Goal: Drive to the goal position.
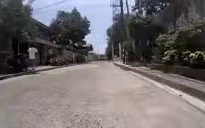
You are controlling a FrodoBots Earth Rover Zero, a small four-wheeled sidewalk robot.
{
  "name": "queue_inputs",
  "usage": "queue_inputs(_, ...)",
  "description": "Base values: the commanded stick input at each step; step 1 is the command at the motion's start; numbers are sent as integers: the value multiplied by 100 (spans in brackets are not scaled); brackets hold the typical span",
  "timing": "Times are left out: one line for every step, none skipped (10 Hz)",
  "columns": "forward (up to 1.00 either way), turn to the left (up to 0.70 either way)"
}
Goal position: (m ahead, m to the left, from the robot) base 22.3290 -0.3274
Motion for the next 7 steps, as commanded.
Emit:
queue_inputs(100,-5)
queue_inputs(100,-5)
queue_inputs(100,-5)
queue_inputs(100,-40)
queue_inputs(100,-40)
queue_inputs(100,-39)
queue_inputs(100,-22)
